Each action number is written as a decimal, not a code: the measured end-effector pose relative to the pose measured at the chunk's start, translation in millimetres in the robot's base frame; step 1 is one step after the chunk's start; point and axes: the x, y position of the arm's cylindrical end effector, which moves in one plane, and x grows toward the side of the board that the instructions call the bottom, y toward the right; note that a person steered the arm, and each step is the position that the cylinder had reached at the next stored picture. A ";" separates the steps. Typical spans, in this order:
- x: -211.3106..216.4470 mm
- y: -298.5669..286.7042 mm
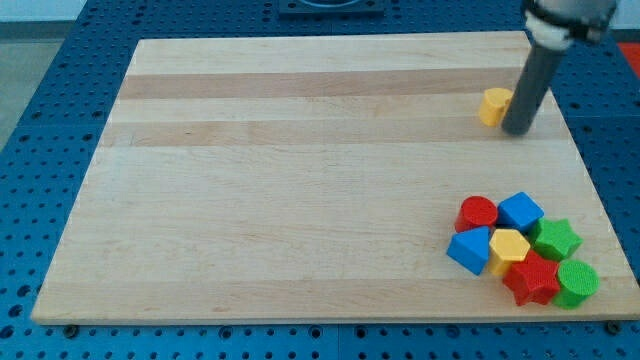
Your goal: Push the heart to the center right of the board
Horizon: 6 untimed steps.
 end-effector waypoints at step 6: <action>-81.4 -32.4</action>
